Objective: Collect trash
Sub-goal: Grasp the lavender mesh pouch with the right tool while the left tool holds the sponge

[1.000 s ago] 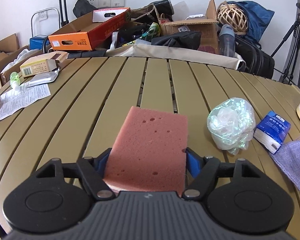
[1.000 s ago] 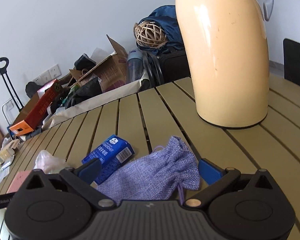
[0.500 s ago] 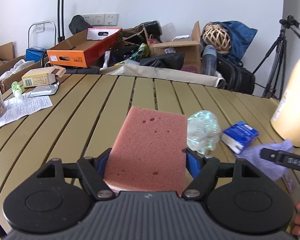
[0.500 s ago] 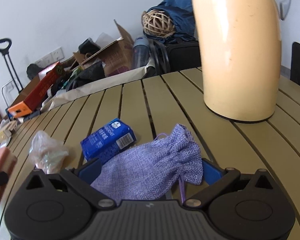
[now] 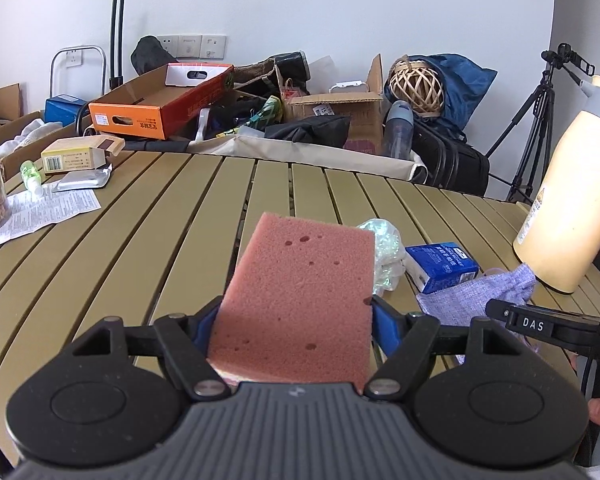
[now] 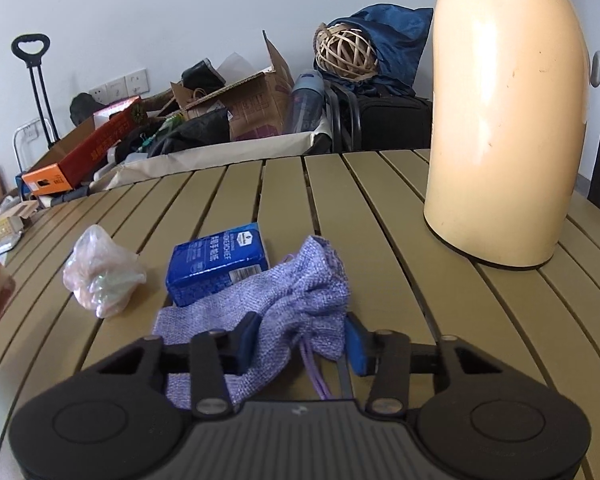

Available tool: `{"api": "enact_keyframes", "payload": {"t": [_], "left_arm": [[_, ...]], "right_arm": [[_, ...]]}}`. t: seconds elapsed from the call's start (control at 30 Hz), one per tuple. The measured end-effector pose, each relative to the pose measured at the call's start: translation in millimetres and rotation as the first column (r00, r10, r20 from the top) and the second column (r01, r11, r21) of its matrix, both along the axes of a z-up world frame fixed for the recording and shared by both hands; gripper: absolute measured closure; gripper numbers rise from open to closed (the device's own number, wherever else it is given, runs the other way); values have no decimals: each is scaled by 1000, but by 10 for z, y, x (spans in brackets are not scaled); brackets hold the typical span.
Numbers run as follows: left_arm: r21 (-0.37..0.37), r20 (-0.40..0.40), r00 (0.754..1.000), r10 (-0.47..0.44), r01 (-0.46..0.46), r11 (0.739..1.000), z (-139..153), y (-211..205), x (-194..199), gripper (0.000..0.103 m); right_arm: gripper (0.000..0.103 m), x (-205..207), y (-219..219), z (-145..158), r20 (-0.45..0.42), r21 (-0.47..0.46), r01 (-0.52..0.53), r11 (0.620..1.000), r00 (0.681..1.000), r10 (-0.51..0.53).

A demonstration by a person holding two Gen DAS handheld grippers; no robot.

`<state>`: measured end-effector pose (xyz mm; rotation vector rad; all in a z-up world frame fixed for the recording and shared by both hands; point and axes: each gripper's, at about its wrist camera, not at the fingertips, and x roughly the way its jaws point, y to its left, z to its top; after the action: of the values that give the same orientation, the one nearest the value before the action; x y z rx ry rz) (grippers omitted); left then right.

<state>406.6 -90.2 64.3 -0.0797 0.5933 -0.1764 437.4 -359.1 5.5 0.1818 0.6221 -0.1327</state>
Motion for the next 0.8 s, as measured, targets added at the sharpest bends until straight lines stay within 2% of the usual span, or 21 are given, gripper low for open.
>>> {"api": "enact_keyframes", "payload": {"t": [0.2,0.33,0.8], "left_arm": [[-4,3,1000,6,-6,1000,19,4,-52,28],[-4,14,1000,15,-15,1000,75,9,-125,28],[-15,52,998,23,-23,1000,317,30,-650,28]], "right_arm": [[76,-68,-37,49,51,32,-19,999,999,18],[77,-153,-69,121,97,75,-33,997,995,26],[78,-726,17,447,216,124,-127,984,971,99]]}}
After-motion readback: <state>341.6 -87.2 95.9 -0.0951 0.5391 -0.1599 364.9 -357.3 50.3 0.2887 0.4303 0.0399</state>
